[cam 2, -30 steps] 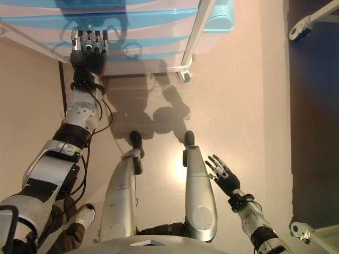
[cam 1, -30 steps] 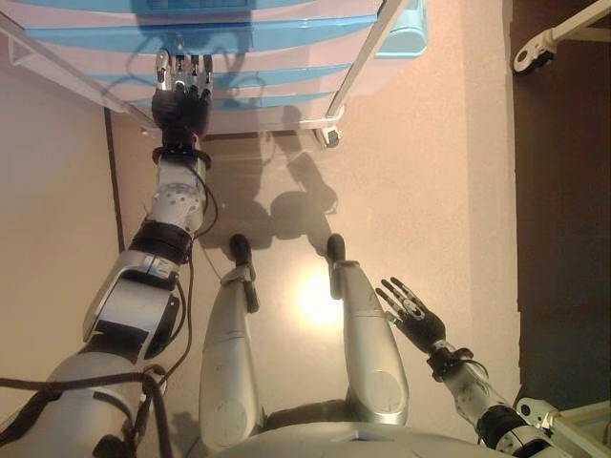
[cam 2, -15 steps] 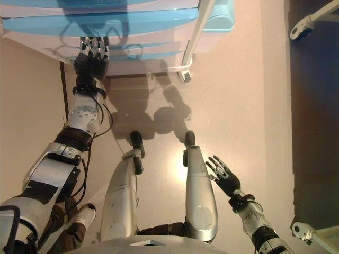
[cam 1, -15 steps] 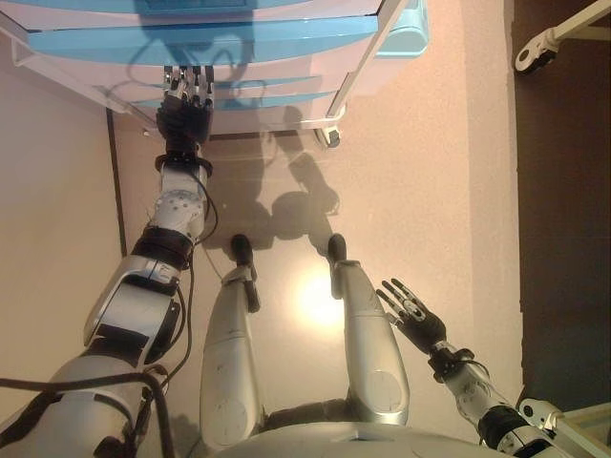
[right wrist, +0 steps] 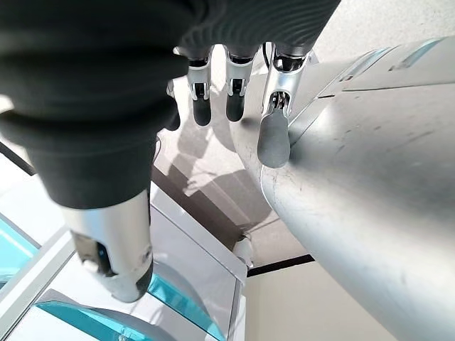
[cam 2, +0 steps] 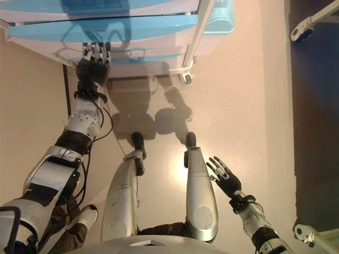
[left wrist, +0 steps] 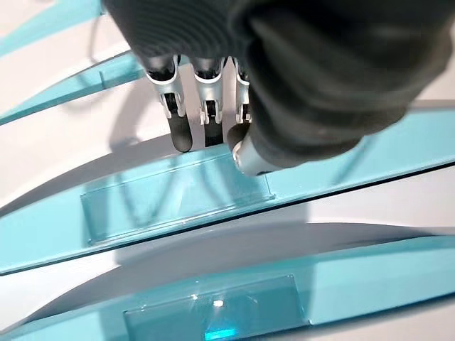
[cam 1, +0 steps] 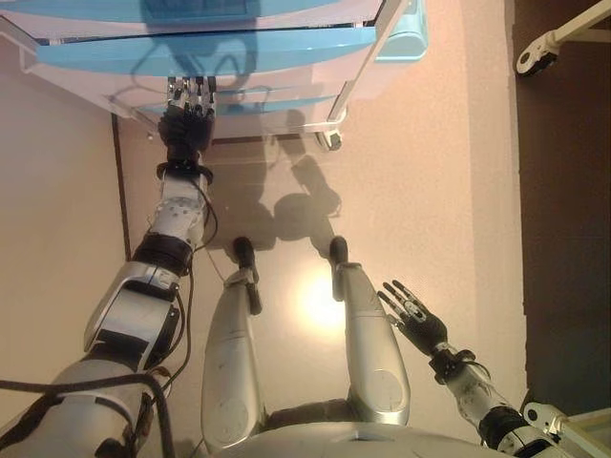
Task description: Open the drawer and pick up the medicine
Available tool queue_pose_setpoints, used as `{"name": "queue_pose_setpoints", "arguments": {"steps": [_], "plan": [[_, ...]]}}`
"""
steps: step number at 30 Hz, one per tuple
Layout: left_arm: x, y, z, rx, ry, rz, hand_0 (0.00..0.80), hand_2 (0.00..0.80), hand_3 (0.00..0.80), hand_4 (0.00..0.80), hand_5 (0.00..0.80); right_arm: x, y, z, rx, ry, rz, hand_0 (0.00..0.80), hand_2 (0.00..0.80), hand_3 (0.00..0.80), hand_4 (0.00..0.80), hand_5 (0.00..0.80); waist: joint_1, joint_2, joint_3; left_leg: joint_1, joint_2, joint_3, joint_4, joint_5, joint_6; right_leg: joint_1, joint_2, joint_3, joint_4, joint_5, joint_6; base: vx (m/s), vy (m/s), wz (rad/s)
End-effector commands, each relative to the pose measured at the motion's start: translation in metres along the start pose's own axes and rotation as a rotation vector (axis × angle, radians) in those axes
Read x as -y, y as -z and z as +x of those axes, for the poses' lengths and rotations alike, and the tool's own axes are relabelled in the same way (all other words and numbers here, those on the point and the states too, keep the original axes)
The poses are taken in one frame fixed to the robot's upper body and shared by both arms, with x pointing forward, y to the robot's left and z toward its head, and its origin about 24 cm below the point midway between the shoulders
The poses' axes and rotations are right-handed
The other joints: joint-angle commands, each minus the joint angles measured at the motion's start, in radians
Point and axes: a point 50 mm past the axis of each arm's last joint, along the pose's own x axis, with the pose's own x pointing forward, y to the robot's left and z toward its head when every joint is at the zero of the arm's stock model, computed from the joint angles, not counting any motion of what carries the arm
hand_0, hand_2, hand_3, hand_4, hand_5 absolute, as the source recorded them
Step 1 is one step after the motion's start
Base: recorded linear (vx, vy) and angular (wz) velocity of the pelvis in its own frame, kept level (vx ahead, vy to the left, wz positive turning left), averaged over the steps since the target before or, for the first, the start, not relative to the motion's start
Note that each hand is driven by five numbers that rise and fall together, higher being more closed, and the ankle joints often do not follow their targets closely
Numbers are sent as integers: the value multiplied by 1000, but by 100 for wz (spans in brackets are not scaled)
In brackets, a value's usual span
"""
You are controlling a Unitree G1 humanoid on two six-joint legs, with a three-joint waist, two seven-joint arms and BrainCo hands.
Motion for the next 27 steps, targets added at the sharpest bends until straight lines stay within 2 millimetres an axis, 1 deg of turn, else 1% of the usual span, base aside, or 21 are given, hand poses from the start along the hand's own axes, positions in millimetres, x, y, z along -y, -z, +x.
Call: {"name": "queue_pose_setpoints", "arguments": {"steps": [1,6,8,9,14,21,23,24,25,26,27], "plan": [[109,-2,33,16,615,-11,800,800,800,800,800,-9,25,-5,-91,-66,19,0,0,0,0,0,-2,54,-50,25,-70,58,90,-189,70,16,23,-77,-80,80,-50,0,0,0],[84,-9,27,6,556,-23,800,800,800,800,800,-12,28,-4,-94,-72,29,0,0,0,0,0,3,47,-50,30,-64,57,87,-188,71,22,27,-82,-79,77,-49,-1,-6,0],[78,-10,26,3,544,-25,800,800,800,800,800,-12,30,-5,-99,-75,27,0,0,0,0,0,3,46,-50,31,-63,56,87,-188,71,23,28,-83,-78,76,-49,0,0,0],[72,-11,23,0,533,-24,800,800,800,800,800,-13,31,-4,-103,-78,27,0,0,0,0,0,4,44,-50,32,-62,55,87,-187,71,24,30,-82,-76,76,-49,0,0,0],[53,-11,14,-12,511,-36,800,800,800,800,800,-15,35,-4,-110,-78,36,0,0,0,0,0,8,40,-50,42,-60,52,86,-188,73,33,32,-86,-74,75,-47,0,0,0],[33,-9,2,-23,477,-57,800,800,800,800,800,-19,39,-3,-116,-85,39,0,0,0,0,0,13,36,-50,47,-57,51,82,-186,75,39,36,-91,-69,74,-46,0,0,0],[24,-7,-3,-25,457,-66,800,800,800,800,800,-20,41,-2,-119,-88,41,0,0,0,0,0,17,33,-50,51,-54,49,77,-183,75,43,38,-95,-68,73,-45,-49,-19,0],[20,-7,-5,-27,448,-67,800,800,800,800,800,-21,41,-1,-118,-90,41,0,0,0,0,0,17,30,-50,39,-51,59,67,-150,81,33,37,-102,-80,101,-53,-4,-30,1],[17,-7,-7,-29,437,-69,800,800,800,800,800,-21,42,-1,-120,-90,42,0,0,0,0,0,20,32,-50,55,-52,48,72,-180,75,46,40,-97,-68,72,-45,-99,-39,2],[12,-7,-11,-33,427,-71,800,800,800,800,800,-22,42,-1,-118,-93,42,0,0,0,0,0,20,29,-50,41,-50,57,62,-148,82,35,40,-104,-79,100,-53,-9,-27,4],[8,-7,-13,-36,418,-67,800,800,800,800,800,-22,43,-1,-119,-95,44,0,0,0,0,0,21,28,-50,42,-50,56,60,-147,82,36,41,-105,-79,99,-53,-12,-24,4]]}}
